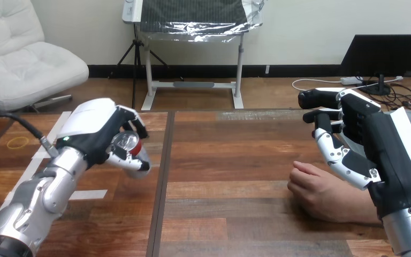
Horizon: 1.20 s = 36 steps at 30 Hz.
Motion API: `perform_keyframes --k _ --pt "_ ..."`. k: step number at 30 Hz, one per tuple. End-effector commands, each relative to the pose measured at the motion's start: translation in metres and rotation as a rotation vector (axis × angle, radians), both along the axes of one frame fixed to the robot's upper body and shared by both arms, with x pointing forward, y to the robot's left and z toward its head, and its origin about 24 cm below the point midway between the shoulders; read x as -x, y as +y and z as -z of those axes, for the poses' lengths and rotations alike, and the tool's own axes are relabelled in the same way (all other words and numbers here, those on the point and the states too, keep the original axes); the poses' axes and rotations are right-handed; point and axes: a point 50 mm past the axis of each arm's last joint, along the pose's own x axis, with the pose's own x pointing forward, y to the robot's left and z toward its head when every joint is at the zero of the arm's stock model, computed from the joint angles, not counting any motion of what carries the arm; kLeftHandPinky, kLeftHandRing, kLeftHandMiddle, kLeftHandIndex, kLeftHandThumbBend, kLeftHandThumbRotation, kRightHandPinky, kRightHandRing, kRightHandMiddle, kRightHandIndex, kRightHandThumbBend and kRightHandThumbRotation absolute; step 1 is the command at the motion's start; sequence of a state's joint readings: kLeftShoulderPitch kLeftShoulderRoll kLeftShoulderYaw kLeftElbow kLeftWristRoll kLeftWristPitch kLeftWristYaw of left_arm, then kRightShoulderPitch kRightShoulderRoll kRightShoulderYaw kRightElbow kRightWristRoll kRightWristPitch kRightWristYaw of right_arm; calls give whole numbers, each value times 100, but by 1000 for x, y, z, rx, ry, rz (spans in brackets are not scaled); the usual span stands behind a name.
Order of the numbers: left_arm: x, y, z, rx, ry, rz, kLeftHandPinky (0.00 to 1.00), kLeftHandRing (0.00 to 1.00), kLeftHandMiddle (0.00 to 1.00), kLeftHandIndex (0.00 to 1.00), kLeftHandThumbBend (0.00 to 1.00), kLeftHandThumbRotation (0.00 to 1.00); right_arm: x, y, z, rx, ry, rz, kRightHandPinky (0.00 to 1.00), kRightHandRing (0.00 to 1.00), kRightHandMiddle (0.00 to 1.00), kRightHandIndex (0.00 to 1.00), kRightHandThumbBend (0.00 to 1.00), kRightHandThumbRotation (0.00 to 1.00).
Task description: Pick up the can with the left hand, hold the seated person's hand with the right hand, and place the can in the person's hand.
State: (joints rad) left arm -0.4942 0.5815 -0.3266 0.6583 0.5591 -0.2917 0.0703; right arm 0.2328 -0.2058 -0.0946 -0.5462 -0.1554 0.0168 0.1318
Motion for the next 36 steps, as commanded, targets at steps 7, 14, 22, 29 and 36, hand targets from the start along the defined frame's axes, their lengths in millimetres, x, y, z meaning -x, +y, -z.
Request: perform_keyframes --k 7,14,22,29,36 --pt "-7 -12 -36 81 -141 35 38 43 50 54 64 0 -5 -2 -26 36 -112 -20 55 67 73 69 12 0" --pt "-7 -18 -41 131 -182 53 37 43 50 53 64 0 -7 -4 -28 64 -126 -32 55 68 73 69 15 0" --pt "-8 -26 -47 175 -224 65 38 43 50 52 63 0 -9 -7 -30 83 -122 -25 54 68 74 70 18 0" --pt "-11 -36 -53 244 -266 80 38 44 50 51 63 0 -10 -11 -31 112 -90 -6 54 70 76 71 24 0" --pt "-13 -44 -58 272 -293 97 39 45 51 51 61 0 -11 -16 -33 153 -44 13 57 75 80 75 33 0"
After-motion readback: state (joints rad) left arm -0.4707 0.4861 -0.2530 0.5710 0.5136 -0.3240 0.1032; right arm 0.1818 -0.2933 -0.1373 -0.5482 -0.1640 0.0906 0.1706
